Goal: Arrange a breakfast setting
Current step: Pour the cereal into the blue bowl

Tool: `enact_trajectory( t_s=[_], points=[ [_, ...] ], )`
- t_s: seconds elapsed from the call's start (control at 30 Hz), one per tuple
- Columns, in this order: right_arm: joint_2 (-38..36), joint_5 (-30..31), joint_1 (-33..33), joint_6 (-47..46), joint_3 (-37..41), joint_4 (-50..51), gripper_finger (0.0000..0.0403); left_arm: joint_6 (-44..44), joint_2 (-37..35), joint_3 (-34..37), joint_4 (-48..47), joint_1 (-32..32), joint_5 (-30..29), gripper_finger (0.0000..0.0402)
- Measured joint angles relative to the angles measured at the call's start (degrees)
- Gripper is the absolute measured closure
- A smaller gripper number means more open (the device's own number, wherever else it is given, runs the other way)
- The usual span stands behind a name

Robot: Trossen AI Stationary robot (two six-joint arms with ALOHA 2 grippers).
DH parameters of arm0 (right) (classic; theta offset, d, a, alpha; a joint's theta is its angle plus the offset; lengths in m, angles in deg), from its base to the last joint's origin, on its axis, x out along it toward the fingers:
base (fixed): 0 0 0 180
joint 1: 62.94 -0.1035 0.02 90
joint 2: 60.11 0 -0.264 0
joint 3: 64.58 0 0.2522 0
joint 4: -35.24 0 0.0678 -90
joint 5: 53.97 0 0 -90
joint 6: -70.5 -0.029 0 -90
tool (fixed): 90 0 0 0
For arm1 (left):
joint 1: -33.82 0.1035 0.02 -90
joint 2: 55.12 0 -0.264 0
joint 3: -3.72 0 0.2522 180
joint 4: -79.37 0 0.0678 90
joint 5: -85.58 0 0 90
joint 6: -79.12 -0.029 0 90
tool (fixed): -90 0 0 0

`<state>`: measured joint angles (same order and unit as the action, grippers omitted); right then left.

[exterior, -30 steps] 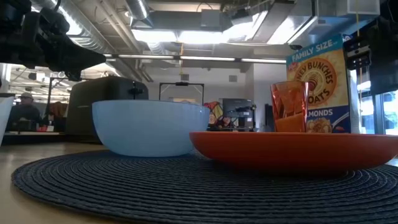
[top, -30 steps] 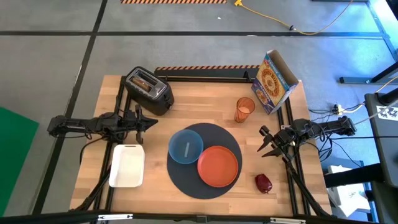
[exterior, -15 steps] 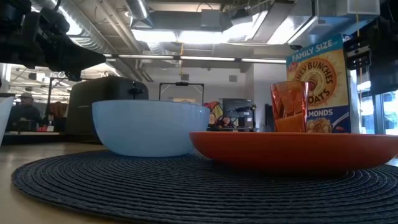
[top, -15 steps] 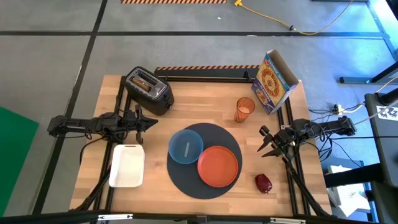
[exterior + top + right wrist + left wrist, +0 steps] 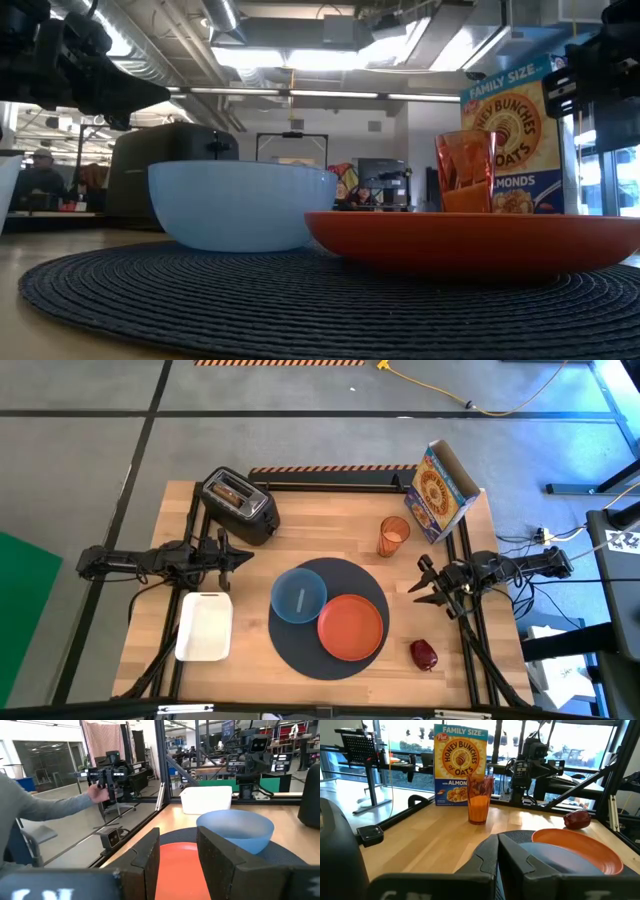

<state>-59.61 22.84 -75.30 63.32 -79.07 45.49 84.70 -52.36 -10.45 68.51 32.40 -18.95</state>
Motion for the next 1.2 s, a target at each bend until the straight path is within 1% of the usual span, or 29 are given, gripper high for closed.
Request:
enact_trajectory(
  t_s=[0.1, 0.13, 0.27, 0.4, 0.5, 0.63, 0.7, 0.83, 0.87, 0.93, 1.0, 1.07, 1.13, 1.2],
  points=[
    [0.00, 0.14, 0.02, 0.00, 0.00, -0.07, 0.0283, -0.02, 0.02, 0.00, 0.10, 0.00, 0.00, 0.0395],
    [0.02, 1.20, 0.02, 0.00, 0.00, -0.45, 0.0283, -0.04, 0.00, 0.00, 0.30, -0.01, 0.00, 0.0395],
    [0.00, 10.97, 0.00, -1.01, -0.02, -2.51, 0.0283, 0.00, 0.00, -0.01, 0.37, 0.00, 0.00, 0.0395],
    [0.00, 14.85, 0.02, -1.33, -0.02, -3.03, 0.0283, 0.24, 0.00, -0.02, 0.35, 0.01, 0.00, 0.0395],
    [0.00, 19.18, 0.00, -1.18, -0.02, -2.91, 0.0283, 0.24, 0.00, 0.01, 0.35, 0.01, 0.00, 0.0395],
    [0.02, 21.24, 0.02, -0.95, 0.16, -3.26, 0.0283, 0.01, 0.00, -0.01, 0.37, -0.01, -0.02, 0.0395],
    [0.02, 25.70, 0.00, -0.46, 0.20, -3.31, 0.0283, -0.11, 0.00, 0.00, 0.65, -0.01, -0.01, 0.0395],
    [0.01, 39.40, 0.02, -0.44, 0.20, -4.00, 0.0283, 0.27, 0.00, 0.00, 0.79, 0.01, -0.02, 0.0395],
    [0.04, 41.63, 0.02, -0.36, 0.20, -3.95, 0.0283, 0.27, 0.00, -0.01, 0.76, -0.01, -0.08, 0.0395],
    [0.33, 43.89, 0.02, -0.24, 0.17, -3.87, 0.0282, 0.28, 0.00, 0.01, 0.76, -0.01, -0.92, 0.0395],
    [1.20, 44.54, 0.02, -0.15, -0.52, -3.52, 0.0275, 0.33, 0.00, -0.02, 0.76, 0.01, -1.03, 0.0394],
    [2.67, 44.55, 0.02, 0.03, -2.07, -2.85, 0.0258, 0.39, 0.00, -0.01, 0.76, -0.03, -1.03, 0.0388],
    [4.73, 44.89, 0.02, 0.35, -4.93, -0.77, 0.0234, 0.62, 0.00, -0.02, 0.81, -0.13, -0.98, 0.0378],
    [7.52, 46.64, 0.02, 1.41, -8.62, 1.92, 0.0205, 0.20, 0.00, -0.01, 1.47, -0.14, -0.98, 0.0367]
  ],
)
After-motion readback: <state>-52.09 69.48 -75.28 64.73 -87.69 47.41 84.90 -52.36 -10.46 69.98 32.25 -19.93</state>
